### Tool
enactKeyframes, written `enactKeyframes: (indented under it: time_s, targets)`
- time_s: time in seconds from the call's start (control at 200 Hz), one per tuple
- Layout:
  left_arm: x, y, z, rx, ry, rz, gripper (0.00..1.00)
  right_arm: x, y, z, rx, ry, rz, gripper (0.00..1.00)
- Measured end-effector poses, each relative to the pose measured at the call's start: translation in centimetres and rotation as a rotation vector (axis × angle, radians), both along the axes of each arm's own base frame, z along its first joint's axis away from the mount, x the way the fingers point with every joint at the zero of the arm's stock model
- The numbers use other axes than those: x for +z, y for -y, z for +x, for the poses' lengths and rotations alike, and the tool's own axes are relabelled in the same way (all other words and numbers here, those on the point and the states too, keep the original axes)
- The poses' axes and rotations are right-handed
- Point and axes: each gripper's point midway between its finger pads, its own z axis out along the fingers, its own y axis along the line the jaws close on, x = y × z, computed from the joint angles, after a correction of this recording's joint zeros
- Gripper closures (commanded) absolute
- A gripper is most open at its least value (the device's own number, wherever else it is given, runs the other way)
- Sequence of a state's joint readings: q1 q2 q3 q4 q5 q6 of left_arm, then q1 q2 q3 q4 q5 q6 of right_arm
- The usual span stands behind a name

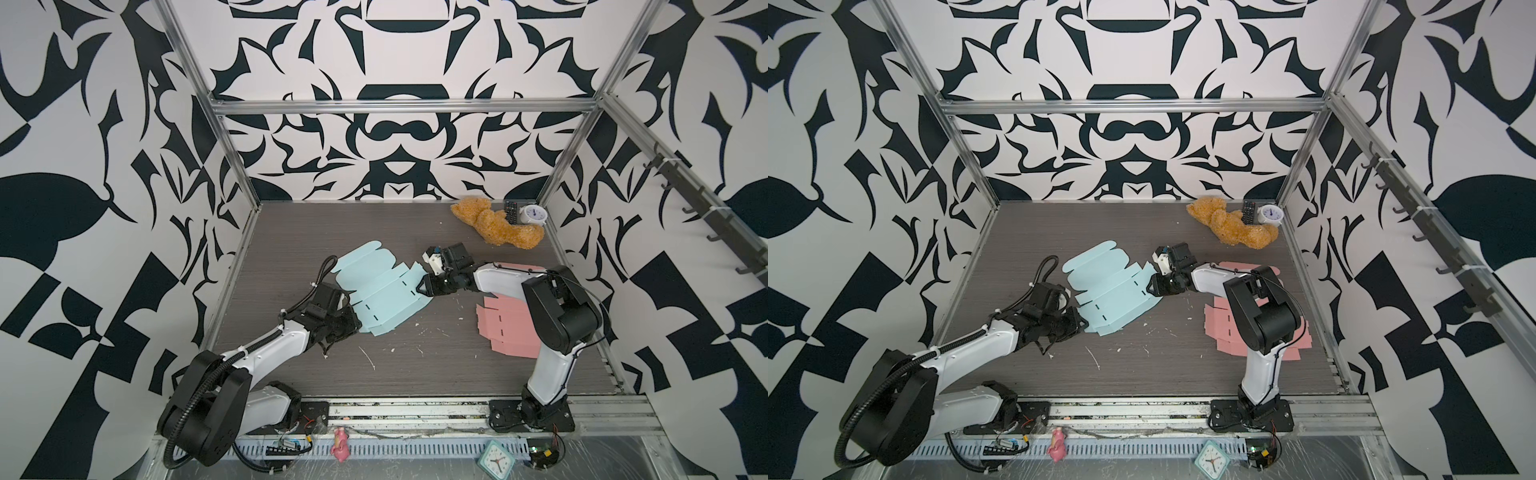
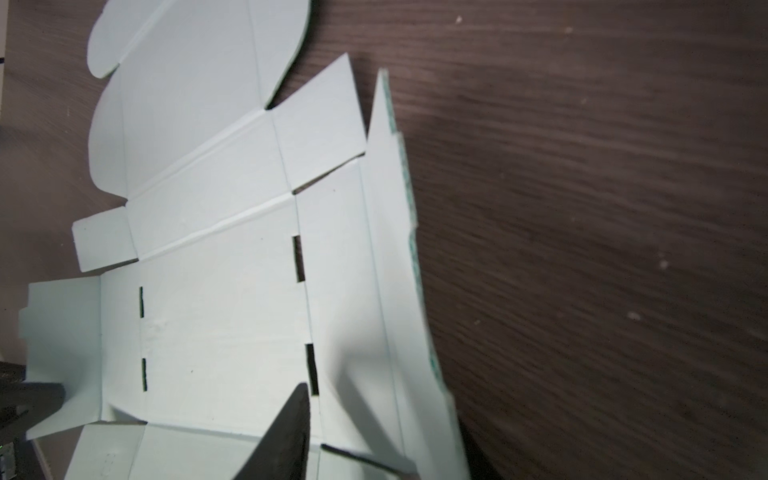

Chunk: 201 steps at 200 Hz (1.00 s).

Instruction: Fold the paper box

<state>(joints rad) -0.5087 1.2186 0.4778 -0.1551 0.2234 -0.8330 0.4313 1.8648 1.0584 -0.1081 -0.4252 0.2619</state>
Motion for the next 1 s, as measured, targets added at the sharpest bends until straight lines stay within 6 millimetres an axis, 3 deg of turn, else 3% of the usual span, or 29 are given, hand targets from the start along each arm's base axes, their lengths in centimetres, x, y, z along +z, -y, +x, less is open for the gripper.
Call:
enactKeyframes:
  time_s: [0.235,0.435,0.685,0.905,1.005]
  targets:
    - [0.6,-0.4,-1.3,0.004,0.006,-0.010,0.50,0.4,0.7,-0.2,0.002,-0.001,-0.034,0.33]
    - [2.1,-1.1,-1.3,-0.012,0.049,0.018,0.47,3.0,1.8,-1.8,-0.011,0.032,-0.039,0.24]
    - [3.4,-1.8,1.5,-0.029,0.069,0.045,0.39,5.3,3.3,-5.6,-0.032,0.036,-0.026,0.22]
    - [4.6,-1.9,5.2,-0.092,0.097,0.091,0.38,4.7,3.0,-9.5,-0.034,-0.034,-0.006,0.14]
    - [4.3,-1.4,6.6,-0.134,0.095,0.115,0.37,4.0,2.6,-10.7,-0.037,-0.072,0.003,0.11]
